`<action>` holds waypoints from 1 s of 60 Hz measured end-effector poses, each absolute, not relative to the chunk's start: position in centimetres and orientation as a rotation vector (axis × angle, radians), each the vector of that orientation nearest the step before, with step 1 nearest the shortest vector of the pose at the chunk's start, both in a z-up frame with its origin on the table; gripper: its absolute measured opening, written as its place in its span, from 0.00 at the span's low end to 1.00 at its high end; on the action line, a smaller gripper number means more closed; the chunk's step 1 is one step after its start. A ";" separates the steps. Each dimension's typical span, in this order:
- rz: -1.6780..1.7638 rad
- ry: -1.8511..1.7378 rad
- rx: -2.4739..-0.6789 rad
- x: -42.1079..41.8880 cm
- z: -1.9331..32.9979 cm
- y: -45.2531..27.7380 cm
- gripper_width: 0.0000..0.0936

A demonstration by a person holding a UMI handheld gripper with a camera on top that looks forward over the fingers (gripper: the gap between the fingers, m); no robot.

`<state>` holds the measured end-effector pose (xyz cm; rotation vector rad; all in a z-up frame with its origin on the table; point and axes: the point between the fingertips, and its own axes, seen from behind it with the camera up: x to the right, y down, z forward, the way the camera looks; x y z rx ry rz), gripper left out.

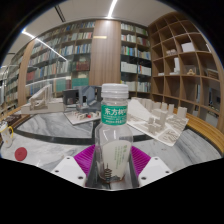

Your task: Pour water

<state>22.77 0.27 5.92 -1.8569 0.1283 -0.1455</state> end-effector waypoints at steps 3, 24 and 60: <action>-0.147 0.136 -1.857 22.8 5.9 0.3 0.53; -0.498 0.156 -1.845 25.4 13.6 -2.8 0.44; -1.548 -1.128 -0.803 -10.9 36.2 4.0 0.44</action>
